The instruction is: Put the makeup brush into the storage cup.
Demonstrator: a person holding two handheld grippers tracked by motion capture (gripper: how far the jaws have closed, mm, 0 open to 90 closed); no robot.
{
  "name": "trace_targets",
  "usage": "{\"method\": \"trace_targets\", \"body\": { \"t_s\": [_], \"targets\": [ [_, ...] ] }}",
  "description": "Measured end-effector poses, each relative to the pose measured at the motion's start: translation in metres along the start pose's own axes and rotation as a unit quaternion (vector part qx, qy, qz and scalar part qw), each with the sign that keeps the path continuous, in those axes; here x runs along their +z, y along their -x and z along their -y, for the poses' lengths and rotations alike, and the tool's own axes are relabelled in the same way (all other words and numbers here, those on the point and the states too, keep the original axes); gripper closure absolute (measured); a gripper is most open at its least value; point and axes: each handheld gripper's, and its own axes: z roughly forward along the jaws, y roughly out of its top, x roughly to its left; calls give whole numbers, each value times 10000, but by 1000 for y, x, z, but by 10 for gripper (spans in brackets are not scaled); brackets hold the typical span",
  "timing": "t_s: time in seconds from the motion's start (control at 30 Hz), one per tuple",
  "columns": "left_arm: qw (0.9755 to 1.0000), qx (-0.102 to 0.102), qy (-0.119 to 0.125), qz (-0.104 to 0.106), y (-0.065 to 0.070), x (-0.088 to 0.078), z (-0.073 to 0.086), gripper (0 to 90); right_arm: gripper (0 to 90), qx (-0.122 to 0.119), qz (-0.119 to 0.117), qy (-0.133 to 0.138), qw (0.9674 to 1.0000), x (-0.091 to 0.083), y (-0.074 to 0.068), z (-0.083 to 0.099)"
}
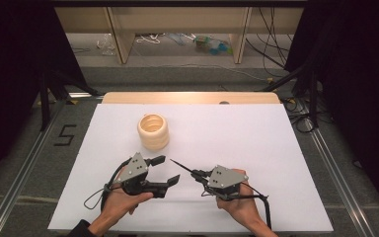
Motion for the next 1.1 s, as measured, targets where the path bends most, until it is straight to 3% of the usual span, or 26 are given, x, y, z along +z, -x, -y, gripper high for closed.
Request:
{"method": "trace_targets", "body": {
  "t_s": [0.33, 0.37, 0.63, 0.93, 1.1],
  "targets": [
    [9998, -136, 114, 90, 0, 2, 1, 258, 853, 133, -100, 167, 9997, 6, -4, -1],
    [9996, -218, 118, 93, 1, 2, 1, 262, 852, 162, -117, 188, 9996, 7, -5, -1],
    [9995, -262, 119, 152, 1, 3, 1, 300, 853, 466, -209, 351, 9981, 11, -6, -1],
    [9992, -302, 169, 178, 1, 2, 0, 360, 853, 487, -291, 465, 9973, 16, -12, -4],
    [9989, -329, 172, 293, 1, 2, -1, 410, 853, 514, -324, 509, 9969, 17, -14, -6]
  ]
}}
